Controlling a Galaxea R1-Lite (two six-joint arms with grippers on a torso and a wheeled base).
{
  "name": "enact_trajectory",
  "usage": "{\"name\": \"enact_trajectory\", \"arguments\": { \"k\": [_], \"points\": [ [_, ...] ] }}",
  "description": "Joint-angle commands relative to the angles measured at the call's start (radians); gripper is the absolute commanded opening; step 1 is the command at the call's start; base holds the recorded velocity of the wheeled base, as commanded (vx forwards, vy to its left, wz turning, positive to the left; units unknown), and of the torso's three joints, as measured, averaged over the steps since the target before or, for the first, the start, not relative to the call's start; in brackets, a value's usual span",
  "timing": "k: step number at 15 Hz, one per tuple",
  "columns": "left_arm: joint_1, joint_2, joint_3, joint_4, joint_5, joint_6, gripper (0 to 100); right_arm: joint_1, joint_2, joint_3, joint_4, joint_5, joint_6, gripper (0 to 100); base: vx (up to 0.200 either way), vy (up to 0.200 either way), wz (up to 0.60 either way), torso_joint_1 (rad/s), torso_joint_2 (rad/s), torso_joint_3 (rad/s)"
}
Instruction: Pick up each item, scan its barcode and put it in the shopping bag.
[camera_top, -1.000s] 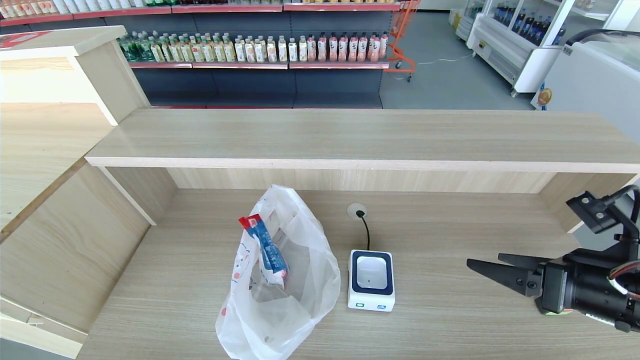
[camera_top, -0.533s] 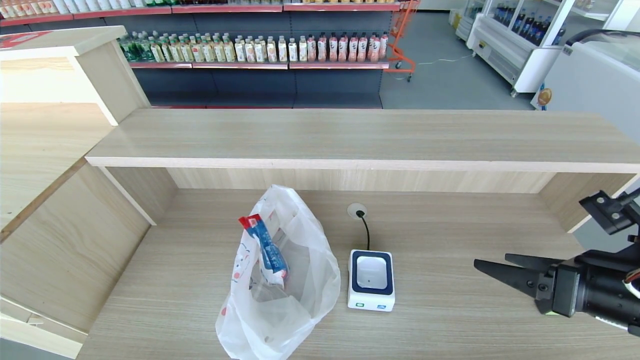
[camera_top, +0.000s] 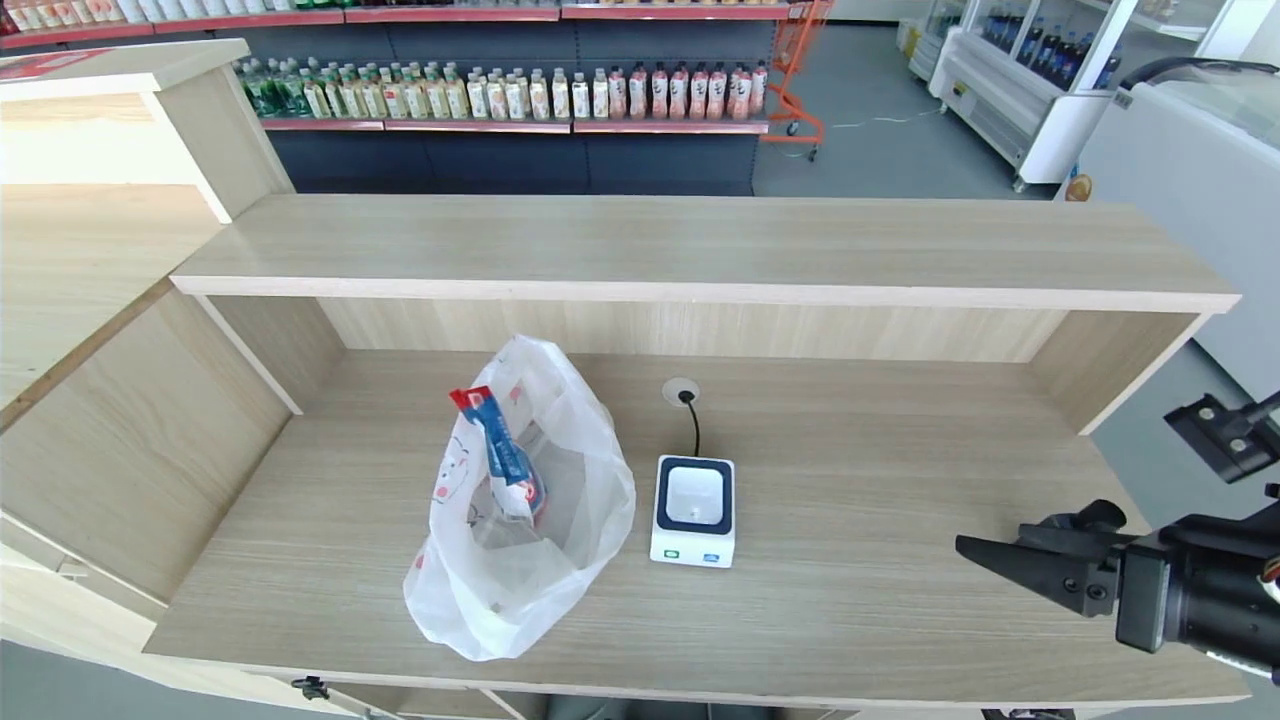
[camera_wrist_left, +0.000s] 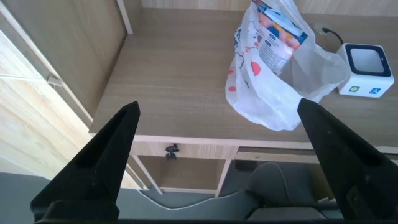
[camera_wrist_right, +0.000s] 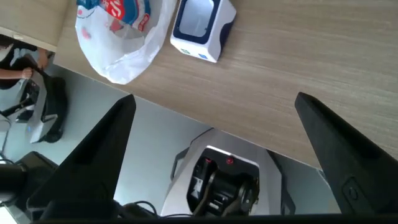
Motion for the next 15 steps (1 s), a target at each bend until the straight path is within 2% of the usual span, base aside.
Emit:
{"name": "enact_trajectory", "arguments": {
  "k": [1,2,8,10,12,13,15],
  "points": [
    [0.0,0.0,0.0,-0.001,0.0,-0.001,100,-0.011,-0.014,-0.001,0.007,-0.009,0.0,100,0.0,0.0,0.0,0.0,0.0,0.0],
    [0.0,0.0,0.0,-0.001,0.0,-0.001,100,-0.025,-0.014,-0.001,0.008,-0.02,0.0,100,0.0,0.0,0.0,0.0,0.0,0.0],
    [0.0,0.0,0.0,-0.001,0.0,0.004,100,-0.175,0.006,-0.007,0.071,-0.043,-0.047,100,0.0,-0.2,0.0,0.0,0.0,0.006],
    [0.0,0.0,0.0,-0.001,0.0,0.002,100,-0.269,0.041,-0.009,0.116,-0.095,-0.155,100,0.0,-0.2,0.0,0.022,0.01,0.0],
    [0.0,0.0,0.0,-0.001,0.0,0.002,100,-0.373,0.109,-0.01,0.126,-0.213,-0.304,100,0.0,-0.2,0.0,0.0,0.0,0.005],
    [0.0,0.0,0.0,-0.001,0.0,0.001,100,-0.388,0.125,-0.01,0.125,-0.234,-0.343,100,0.0,-0.2,0.0,-0.012,0.0,0.002],
    [0.0,0.0,0.0,-0.001,0.0,0.002,100,-0.394,0.185,-0.024,0.126,-0.268,-0.435,100,0.0,0.0,0.0,0.0,0.0,0.0]
  ]
}}
